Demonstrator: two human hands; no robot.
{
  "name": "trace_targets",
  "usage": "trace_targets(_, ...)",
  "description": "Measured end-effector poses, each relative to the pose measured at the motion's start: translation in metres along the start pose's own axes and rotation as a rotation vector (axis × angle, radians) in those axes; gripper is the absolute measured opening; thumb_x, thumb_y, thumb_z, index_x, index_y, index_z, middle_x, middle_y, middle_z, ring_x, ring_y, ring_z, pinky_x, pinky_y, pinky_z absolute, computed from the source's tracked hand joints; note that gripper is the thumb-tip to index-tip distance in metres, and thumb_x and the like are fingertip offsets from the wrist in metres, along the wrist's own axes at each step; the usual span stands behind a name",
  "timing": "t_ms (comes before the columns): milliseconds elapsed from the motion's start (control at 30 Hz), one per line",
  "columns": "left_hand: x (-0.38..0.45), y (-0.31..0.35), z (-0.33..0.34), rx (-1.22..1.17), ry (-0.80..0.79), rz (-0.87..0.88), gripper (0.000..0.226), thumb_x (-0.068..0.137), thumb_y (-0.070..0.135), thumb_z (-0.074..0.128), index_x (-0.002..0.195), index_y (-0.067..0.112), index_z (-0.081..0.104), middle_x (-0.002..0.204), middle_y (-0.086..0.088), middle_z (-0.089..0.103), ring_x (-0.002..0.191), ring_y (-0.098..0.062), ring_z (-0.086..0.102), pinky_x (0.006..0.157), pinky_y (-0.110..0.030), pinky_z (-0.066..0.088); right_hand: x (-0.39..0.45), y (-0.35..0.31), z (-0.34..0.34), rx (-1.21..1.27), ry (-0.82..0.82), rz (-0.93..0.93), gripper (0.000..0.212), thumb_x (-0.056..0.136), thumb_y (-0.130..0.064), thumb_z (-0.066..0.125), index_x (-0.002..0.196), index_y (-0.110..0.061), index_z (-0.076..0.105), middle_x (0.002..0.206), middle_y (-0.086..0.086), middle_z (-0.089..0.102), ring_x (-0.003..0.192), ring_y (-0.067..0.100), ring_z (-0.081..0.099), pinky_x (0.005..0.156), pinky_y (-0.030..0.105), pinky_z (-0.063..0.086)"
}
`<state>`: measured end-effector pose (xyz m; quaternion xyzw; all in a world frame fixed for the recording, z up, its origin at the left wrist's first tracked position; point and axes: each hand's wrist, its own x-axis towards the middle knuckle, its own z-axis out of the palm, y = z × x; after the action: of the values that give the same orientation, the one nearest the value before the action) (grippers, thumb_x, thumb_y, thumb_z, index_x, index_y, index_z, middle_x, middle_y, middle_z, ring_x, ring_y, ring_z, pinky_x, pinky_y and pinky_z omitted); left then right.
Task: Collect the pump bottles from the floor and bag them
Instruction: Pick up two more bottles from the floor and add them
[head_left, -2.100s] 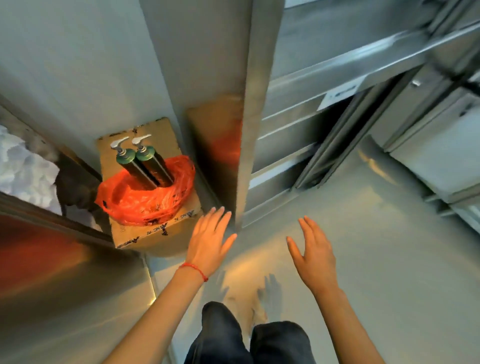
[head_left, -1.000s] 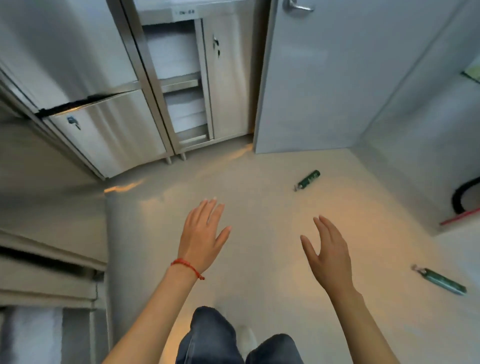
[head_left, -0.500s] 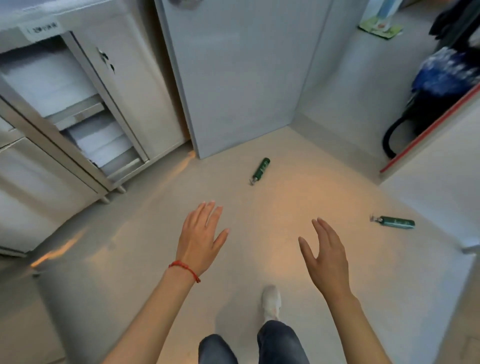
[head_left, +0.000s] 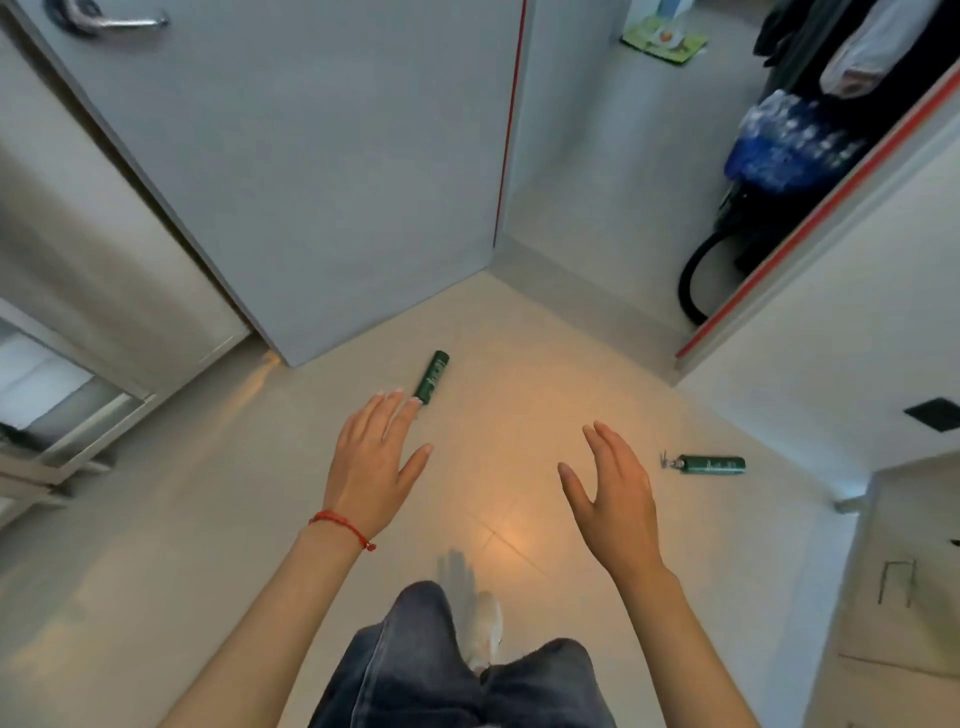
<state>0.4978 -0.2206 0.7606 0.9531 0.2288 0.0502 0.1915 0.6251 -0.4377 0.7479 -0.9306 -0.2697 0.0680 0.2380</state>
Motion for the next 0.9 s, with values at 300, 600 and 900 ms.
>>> trace_targets(300, 0.152, -0.005, 0.021, -0.007, -0.022, -0.077, 0.062, 0.087, 0.046, 0.031, 0.121, -0.002, 0.052, 0.127, -0.025, 0.054, 0.118, -0.042, 0.049, 0.097, -0.053, 0.039, 0.170, 0.018, 0.002, 0.006, -0.046, -0.018, 0.053, 0.091, -0.039, 0.048, 0.137, -0.014, 0.037, 0.146, 0.007, 0.039, 0.135, 0.022, 0.033, 0.110, 0.033, 0.022)
trace_targets(600, 0.311, -0.042, 0.013, -0.009, 0.004, -0.185, 0.075, 0.093, 0.052, 0.012, 0.115, -0.003, 0.056, 0.121, -0.025, 0.058, 0.112, -0.041, 0.054, 0.092, -0.054, 0.044, 0.366, -0.012, 0.007, -0.004, -0.118, -0.159, 0.052, 0.091, -0.036, 0.051, 0.136, -0.012, 0.039, 0.146, 0.009, 0.039, 0.135, 0.025, 0.033, 0.109, 0.038, 0.026)
trace_targets(900, 0.381, -0.067, -0.001, -0.028, 0.130, -0.508, 0.071, 0.092, 0.051, 0.017, 0.116, -0.002, 0.056, 0.122, -0.025, 0.058, 0.113, -0.042, 0.054, 0.094, -0.055, 0.042, 0.508, -0.056, 0.039, 0.062, -0.327, -0.390, 0.052, 0.090, -0.033, 0.052, 0.135, -0.011, 0.040, 0.146, 0.010, 0.039, 0.136, 0.024, 0.033, 0.110, 0.034, 0.023)
